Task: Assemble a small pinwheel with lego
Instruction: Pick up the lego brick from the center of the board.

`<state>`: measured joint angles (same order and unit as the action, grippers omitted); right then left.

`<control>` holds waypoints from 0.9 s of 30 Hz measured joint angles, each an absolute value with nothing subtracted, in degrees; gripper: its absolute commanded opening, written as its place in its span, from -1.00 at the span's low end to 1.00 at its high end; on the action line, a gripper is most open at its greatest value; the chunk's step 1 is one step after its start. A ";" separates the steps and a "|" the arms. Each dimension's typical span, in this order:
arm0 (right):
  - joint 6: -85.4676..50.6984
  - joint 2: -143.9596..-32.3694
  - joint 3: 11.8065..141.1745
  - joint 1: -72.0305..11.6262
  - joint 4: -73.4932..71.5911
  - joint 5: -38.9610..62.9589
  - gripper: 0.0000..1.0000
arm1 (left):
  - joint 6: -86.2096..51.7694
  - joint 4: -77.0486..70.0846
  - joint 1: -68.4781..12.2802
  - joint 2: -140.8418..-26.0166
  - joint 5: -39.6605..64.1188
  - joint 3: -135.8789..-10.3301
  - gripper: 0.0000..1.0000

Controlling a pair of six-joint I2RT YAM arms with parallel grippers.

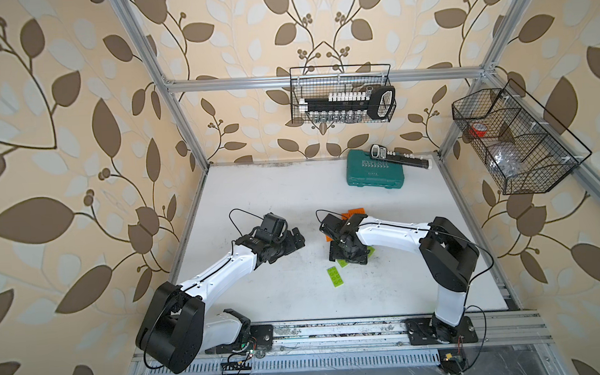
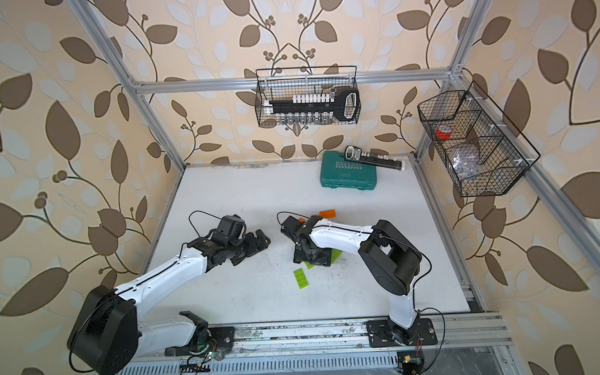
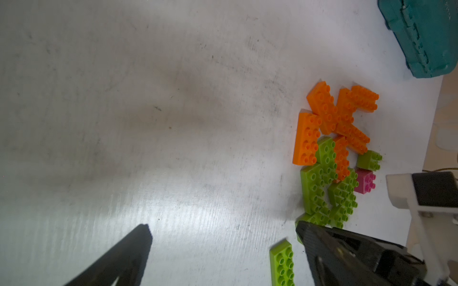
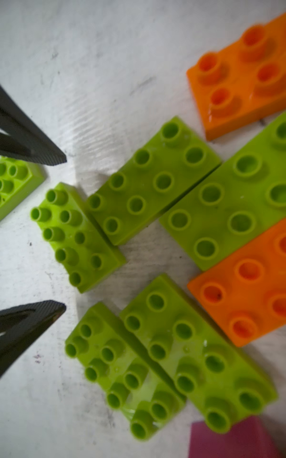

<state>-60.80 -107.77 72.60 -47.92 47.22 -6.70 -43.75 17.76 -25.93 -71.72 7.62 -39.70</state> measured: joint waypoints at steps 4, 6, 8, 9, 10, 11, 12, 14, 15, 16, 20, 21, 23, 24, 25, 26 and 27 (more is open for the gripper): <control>-61.41 -109.56 74.65 -47.92 47.62 -7.90 0.66 | -43.53 17.76 -25.76 -71.31 8.86 -39.70 0.98; -61.54 -110.32 75.26 -47.83 48.10 -8.43 0.66 | -43.44 17.76 -25.50 -71.24 9.13 -39.70 0.98; -61.56 -110.78 75.44 -47.70 48.62 -9.04 0.66 | -43.38 17.76 -25.39 -71.20 9.63 -39.70 0.98; -61.60 -110.85 75.44 -47.64 48.95 -9.28 0.66 | -43.33 17.76 -25.39 -71.20 9.91 -39.70 0.98; -61.69 -110.87 75.44 -47.59 49.34 -9.52 0.66 | -43.24 17.76 -25.39 -71.18 10.09 -39.70 0.98; -61.71 -110.87 75.44 -47.53 49.60 -9.74 0.66 | -43.13 17.78 -25.39 -71.16 10.15 -39.70 0.98; -61.73 -110.87 75.44 -47.48 49.82 -9.93 0.65 | -42.96 17.78 -25.39 -71.11 10.28 -39.70 0.98; -61.76 -110.87 75.35 -47.44 50.02 -10.17 0.61 | -42.48 17.78 -25.39 -71.09 10.39 -39.70 0.98; -61.76 -110.87 75.26 -47.44 50.02 -10.28 0.59 | -42.30 17.78 -25.39 -71.09 10.44 -39.70 0.98; -61.78 -110.85 75.02 -47.44 49.91 -10.31 0.56 | -42.17 17.80 -25.39 -71.09 10.48 -39.70 0.98; -61.98 -109.75 72.86 -47.37 49.45 -10.15 0.46 | -42.06 17.74 -25.39 -71.72 10.72 -39.70 0.97; -61.98 -109.34 72.29 -47.29 49.19 -10.00 0.43 | -42.06 17.74 -25.39 -72.03 10.92 -39.70 0.97; -62.00 -108.44 71.00 -47.00 48.69 -9.76 0.36 | -42.04 17.72 -25.39 -72.79 11.53 -39.70 0.97; -62.00 -108.09 70.54 -46.92 48.60 -9.65 0.33 | -42.02 17.72 -25.39 -73.08 11.64 -39.70 0.97; -62.02 -107.70 70.00 -46.78 48.45 -9.56 0.30 | -42.02 17.72 -25.39 -73.30 11.81 -39.70 0.97; -62.02 -107.37 69.56 -46.70 48.40 -9.43 0.27 | -42.00 17.69 -25.39 -73.49 11.90 -39.70 0.97; -62.08 -107.18 69.19 -46.61 48.36 -9.34 0.23 | -41.98 17.72 -25.39 -73.58 11.99 -39.70 0.96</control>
